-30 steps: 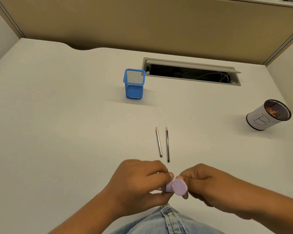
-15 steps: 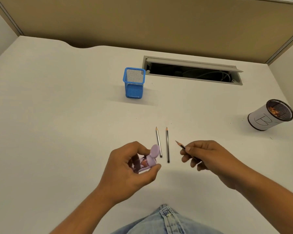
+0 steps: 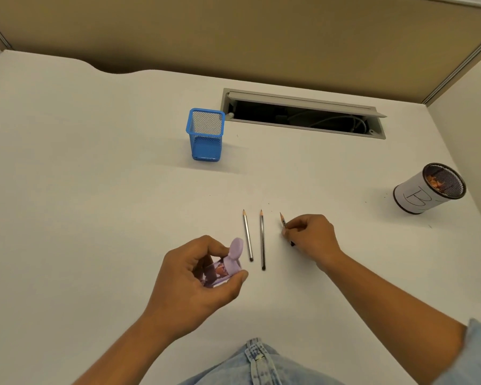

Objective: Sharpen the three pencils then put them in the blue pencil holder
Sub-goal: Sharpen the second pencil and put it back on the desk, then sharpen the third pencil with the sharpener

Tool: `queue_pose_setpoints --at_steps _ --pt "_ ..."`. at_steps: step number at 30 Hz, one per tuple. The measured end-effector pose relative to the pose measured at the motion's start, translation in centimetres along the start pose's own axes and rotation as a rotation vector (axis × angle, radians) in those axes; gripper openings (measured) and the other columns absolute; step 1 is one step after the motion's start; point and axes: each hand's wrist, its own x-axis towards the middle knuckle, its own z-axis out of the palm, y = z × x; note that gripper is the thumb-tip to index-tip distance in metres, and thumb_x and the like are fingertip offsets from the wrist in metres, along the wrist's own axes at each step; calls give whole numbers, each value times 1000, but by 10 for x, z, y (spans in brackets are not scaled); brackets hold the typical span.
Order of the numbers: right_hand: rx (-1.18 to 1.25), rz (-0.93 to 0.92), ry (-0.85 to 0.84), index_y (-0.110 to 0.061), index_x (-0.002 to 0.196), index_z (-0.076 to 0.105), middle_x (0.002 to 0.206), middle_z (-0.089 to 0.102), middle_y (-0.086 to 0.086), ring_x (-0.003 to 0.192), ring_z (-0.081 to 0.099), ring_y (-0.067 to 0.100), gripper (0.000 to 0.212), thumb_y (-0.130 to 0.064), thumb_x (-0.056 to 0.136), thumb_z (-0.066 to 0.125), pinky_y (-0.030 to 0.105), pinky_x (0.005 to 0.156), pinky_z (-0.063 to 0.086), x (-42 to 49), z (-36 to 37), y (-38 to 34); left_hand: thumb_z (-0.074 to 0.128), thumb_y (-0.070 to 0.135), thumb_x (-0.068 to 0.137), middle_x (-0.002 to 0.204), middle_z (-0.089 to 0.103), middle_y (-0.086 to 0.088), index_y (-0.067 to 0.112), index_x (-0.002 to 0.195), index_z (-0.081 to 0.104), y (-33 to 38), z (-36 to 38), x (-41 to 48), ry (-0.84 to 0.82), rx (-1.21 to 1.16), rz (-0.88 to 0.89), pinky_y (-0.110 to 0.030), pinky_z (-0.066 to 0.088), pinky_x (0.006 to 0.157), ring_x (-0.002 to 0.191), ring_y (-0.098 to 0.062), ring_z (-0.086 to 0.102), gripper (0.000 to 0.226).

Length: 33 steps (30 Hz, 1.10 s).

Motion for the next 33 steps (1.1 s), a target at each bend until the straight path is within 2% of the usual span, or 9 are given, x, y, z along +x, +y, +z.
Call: queue_pose_setpoints --at_steps 5,10,16,21,24,27,31,33 --pt "-100 -10 24 -24 70 69 70 74 -1 70 72 20 14 -23 71 83 36 73 60 10 4 -2 75 45 65 59 60 11 27 76 65 -3 2 1 13 -8 -29 -10 42 50 50 -7 54 24" --pt "-108 2 22 -21 70 68 65 74 0 67 72 20 16 -26 70 84 36 70 60 14 4 -1 76 44 64 57 59 11 28 76 65 -5 3 0 7 -25 -53 -13 41 50 49 -7 51 23" --pt "-104 -41 137 -21 75 65 65 67 -8 67 64 13 21 -40 82 70 27 58 45 2 6 -8 76 45 64 61 61 11 29 77 65 -5 2 -2 1 -23 -56 -13 43 51 51 -8 55 24" --pt "-200 -164 61 -23 81 64 69 66 -10 72 65 14 13 -35 80 71 28 67 52 -16 22 -13 76 45 64 59 61 12 31 76 64 -3 4 -6 4 -32 -57 -14 44 50 50 -7 53 22" --pt "-268 -159 15 -25 86 62 76 68 -8 76 65 16 17 -37 79 71 28 70 52 -20 34 -10 75 46 65 58 60 11 31 76 64 0 6 -9 -1 -34 -51 -13 42 49 49 -7 51 22" --pt "-310 -129 2 -23 88 61 84 69 -2 79 66 20 20 -36 77 72 30 72 53 -23 42 -8 76 45 64 58 60 2 29 78 65 2 6 -12 4 -51 -52 -18 45 49 49 -8 50 24" --pt "-311 -124 8 -20 91 61 83 72 0 63 63 11 16 -26 78 69 27 68 51 -27 45 -9 75 45 64 62 63 -4 28 79 65 5 3 -19 33 -83 -55 -28 50 50 53 -23 56 25" --pt "-282 -119 26 -22 91 61 81 72 -1 67 67 16 18 -27 75 67 30 71 56 -30 44 -11 75 46 65 65 66 -5 28 80 65 7 2 -22 40 -100 -55 -35 53 53 56 -25 58 26"
